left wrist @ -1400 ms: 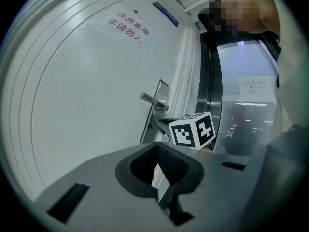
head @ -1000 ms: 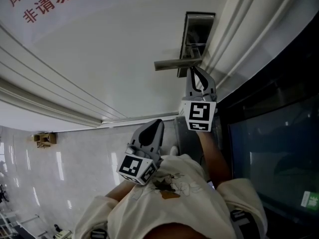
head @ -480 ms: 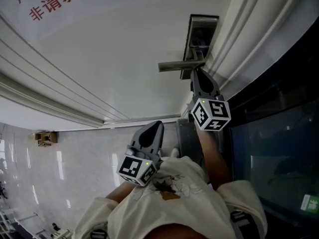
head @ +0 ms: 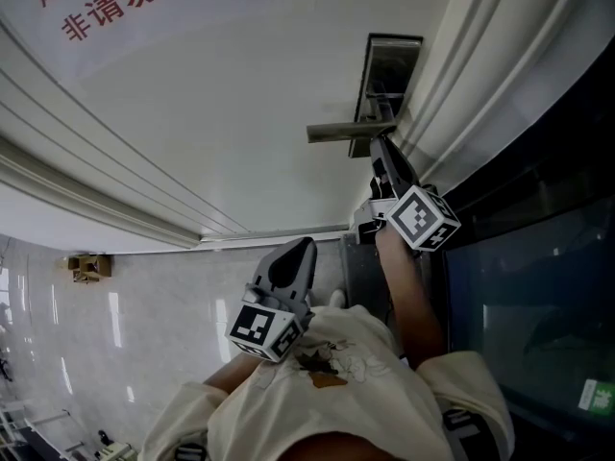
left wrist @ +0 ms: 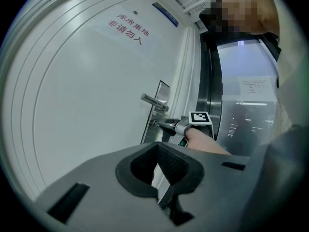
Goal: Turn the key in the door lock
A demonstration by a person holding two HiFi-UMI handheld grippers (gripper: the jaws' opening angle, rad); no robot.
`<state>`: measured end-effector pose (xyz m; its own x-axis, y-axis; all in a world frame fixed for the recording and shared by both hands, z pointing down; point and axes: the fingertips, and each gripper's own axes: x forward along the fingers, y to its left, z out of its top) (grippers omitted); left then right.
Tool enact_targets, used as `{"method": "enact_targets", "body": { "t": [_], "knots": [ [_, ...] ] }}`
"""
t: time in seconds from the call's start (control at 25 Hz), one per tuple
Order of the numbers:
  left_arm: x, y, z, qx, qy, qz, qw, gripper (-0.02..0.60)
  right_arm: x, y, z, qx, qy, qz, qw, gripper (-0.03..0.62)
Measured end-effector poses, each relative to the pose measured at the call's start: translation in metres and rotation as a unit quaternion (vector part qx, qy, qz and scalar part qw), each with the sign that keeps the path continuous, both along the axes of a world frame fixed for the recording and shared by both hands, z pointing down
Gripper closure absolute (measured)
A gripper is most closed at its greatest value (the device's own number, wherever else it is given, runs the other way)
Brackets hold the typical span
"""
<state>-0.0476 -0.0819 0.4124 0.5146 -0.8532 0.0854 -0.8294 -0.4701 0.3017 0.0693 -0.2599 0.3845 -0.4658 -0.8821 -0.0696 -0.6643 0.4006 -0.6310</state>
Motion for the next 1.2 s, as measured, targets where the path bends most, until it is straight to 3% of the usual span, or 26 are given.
{"method": "enact_targets", "body": {
  "t": [0.24,0.44,0.64,1.08,1.2],
  "knots": [
    [0.001,0.0,0.001,-0.004,0.0,0.001,1.0,0.581,0.001,0.0,0.002,-0.029,-0.093,-0.015,0.995,0.563],
    [0.002,-0.002,0.002,-0.005,0.001,0.004,1.0,0.581,0.004,-0.001,0.007,-0.064,-0.167,-0.022,0.984,0.565],
    [0.003,-0.003,0.002,-0.002,0.001,0.008,1.0,0.581,0.008,-0.001,0.013,-0.09,-0.205,-0.018,0.975,0.565],
    [0.001,-0.004,0.003,-0.005,0.006,0.015,0.9999,0.581,0.006,-0.002,0.014,-0.123,-0.322,-0.031,0.938,0.568],
    [-0.002,-0.004,0.003,-0.004,0.005,0.014,0.9999,0.581,0.006,-0.002,0.014,-0.121,-0.324,-0.028,0.938,0.568]
  ]
}}
